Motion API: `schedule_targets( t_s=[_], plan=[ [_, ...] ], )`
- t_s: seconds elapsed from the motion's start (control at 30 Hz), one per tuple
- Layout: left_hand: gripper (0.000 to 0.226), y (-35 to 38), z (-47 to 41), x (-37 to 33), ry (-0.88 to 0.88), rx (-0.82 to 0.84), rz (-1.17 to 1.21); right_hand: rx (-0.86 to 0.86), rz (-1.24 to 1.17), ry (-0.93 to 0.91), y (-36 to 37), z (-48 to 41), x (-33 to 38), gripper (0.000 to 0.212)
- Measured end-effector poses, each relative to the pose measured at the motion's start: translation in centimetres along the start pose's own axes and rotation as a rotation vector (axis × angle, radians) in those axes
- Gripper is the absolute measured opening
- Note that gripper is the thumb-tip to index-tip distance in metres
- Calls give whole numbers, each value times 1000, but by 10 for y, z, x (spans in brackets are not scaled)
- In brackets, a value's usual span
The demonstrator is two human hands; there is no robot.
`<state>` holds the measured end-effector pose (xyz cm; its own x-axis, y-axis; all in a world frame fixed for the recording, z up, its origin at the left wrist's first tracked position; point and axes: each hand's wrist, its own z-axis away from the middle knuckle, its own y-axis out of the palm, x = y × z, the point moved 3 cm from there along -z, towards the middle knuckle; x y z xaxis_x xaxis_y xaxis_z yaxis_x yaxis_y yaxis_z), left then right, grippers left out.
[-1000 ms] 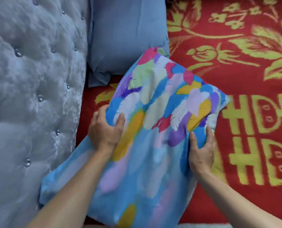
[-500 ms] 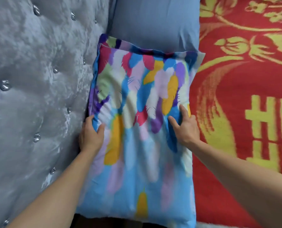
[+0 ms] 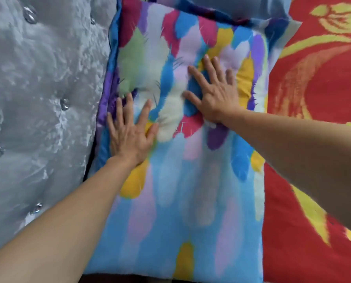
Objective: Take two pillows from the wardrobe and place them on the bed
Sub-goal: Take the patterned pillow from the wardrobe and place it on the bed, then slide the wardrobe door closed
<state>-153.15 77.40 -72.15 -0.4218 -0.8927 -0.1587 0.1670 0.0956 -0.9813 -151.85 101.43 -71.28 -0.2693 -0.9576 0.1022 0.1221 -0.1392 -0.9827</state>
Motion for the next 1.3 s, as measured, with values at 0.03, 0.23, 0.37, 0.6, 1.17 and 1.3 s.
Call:
schedule_targets(
  t_s=[0.03, 0.23, 0.37, 0.6, 1.17, 1.3],
  plan=[
    [61, 4, 0, 5, 8, -8, 5, -11, 2, 34, 3, -2, -13, 71],
    [68, -6, 32, 16, -95, 26, 28, 13, -112, 278, -2, 47, -36, 73],
    [68, -6, 114, 18, -93, 113, -28, 55, -71, 27, 11, 158, 5, 72],
    [65, -7, 228, 23, -241, 185, -80, 66, -112, -494, 38, 300, 53, 64],
    [26, -90, 439, -108, -694, 427, 106, 393, 143, -746, -45, 451, -1, 25],
    [25, -134, 501, -158, -744, 328, 198, 420, 119, -796, -100, 491, 3, 22]
  ],
)
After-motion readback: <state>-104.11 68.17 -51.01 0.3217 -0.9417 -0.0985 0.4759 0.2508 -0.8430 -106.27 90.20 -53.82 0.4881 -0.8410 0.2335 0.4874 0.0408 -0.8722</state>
